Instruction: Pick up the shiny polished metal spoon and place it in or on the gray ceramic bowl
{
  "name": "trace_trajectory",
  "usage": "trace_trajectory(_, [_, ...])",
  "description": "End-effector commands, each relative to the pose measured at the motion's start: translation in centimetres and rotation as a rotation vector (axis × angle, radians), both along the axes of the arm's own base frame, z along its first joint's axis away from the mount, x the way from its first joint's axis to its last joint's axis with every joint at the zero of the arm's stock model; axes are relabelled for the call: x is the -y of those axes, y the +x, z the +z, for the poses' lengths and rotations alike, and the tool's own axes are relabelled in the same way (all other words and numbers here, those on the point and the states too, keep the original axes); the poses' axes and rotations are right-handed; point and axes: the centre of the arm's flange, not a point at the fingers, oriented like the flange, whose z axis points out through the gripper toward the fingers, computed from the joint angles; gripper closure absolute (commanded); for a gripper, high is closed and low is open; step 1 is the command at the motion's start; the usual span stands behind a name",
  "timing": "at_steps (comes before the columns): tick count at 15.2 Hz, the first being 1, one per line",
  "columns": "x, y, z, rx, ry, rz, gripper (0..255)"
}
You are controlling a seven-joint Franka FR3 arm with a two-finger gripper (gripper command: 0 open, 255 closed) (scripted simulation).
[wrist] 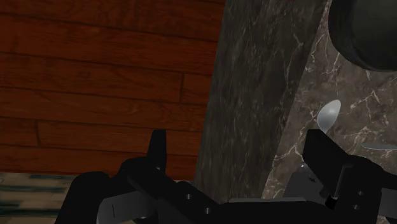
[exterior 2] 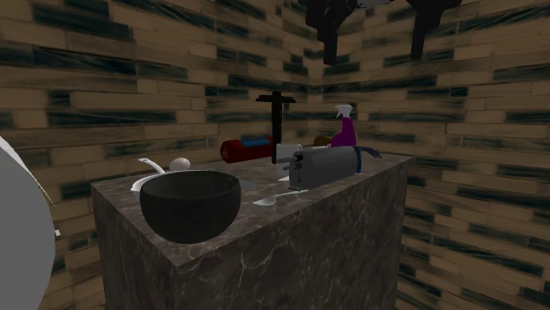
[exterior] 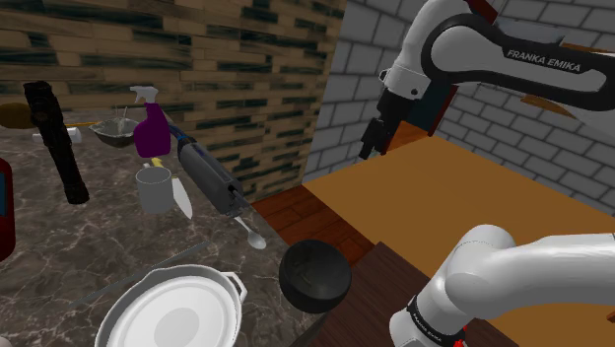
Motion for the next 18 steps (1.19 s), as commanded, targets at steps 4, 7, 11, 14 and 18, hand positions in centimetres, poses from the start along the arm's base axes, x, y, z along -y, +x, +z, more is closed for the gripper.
trace_trajectory(4, [-2.5,2.4,-2.2,-0.022,0.008,-0.011,0])
trace_trajectory(7, [-5.0,4.7,-4.3,-0.043,0.017,-0.022,0])
trace_trajectory(11, [-8.3,7.8,-7.3,-0.072,0.028,-0.036,0])
trace_trajectory(14, [-10.7,10.1,-9.5,-0.094,0.036,-0.047,0])
trace_trajectory(18, [-14.0,13.2,-12.6,-0.122,0.047,-0.061,0])
